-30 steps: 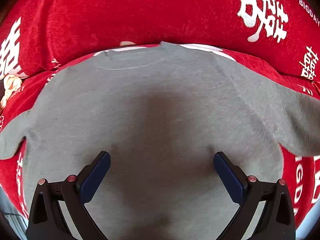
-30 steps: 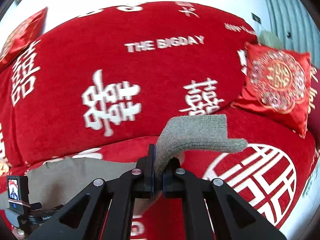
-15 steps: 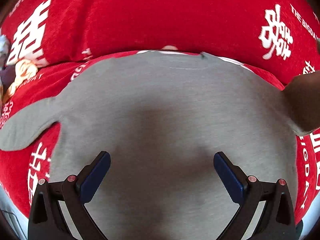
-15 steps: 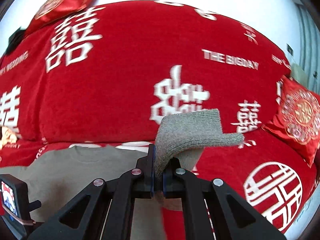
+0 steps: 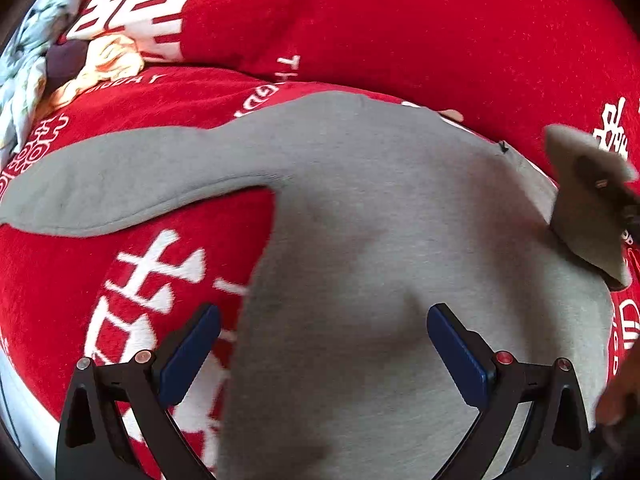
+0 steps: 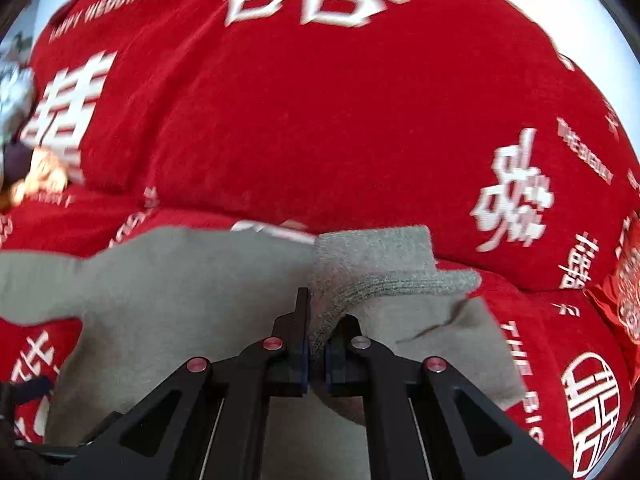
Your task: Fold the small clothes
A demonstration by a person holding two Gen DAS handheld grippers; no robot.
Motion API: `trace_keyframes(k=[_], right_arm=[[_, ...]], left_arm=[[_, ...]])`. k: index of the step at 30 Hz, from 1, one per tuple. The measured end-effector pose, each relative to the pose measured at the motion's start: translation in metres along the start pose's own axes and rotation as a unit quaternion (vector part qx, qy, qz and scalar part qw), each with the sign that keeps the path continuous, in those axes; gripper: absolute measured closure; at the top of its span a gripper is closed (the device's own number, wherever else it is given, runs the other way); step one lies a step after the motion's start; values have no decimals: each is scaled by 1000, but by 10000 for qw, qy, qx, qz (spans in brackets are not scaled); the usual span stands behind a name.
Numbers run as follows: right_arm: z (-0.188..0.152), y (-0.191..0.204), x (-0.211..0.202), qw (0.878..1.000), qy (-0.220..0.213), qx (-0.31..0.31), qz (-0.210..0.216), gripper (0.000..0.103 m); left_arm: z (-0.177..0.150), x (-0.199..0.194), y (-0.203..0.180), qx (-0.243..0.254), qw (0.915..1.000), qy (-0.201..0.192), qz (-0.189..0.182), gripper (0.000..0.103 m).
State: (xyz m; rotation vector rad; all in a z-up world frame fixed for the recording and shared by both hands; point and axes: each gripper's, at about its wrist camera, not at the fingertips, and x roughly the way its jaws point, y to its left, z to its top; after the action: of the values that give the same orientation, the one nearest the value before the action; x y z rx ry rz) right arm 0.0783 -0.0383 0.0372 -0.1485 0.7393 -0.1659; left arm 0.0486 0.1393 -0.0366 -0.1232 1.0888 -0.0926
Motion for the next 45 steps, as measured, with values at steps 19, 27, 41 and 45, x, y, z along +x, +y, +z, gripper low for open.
trace_keyframes(k=[19,27,41,45], right_arm=[[-29,55,36,9853,931,-380,1381,62],[-18,48,6,9694,683,-469,2309,36],[-54,-154,73,9819,1327,1291,407,35],[-55,-145,101,9848,1352,1053,291,28]], left_arm=[[-13,-5,27,-379,9990,-190,-174,0],[-21,-10,36,-595,9980,-145,-151,0],[31,-7,-78,262,9982,-55,-531,0],[45,27,-112,658,9975,243,-84,0]])
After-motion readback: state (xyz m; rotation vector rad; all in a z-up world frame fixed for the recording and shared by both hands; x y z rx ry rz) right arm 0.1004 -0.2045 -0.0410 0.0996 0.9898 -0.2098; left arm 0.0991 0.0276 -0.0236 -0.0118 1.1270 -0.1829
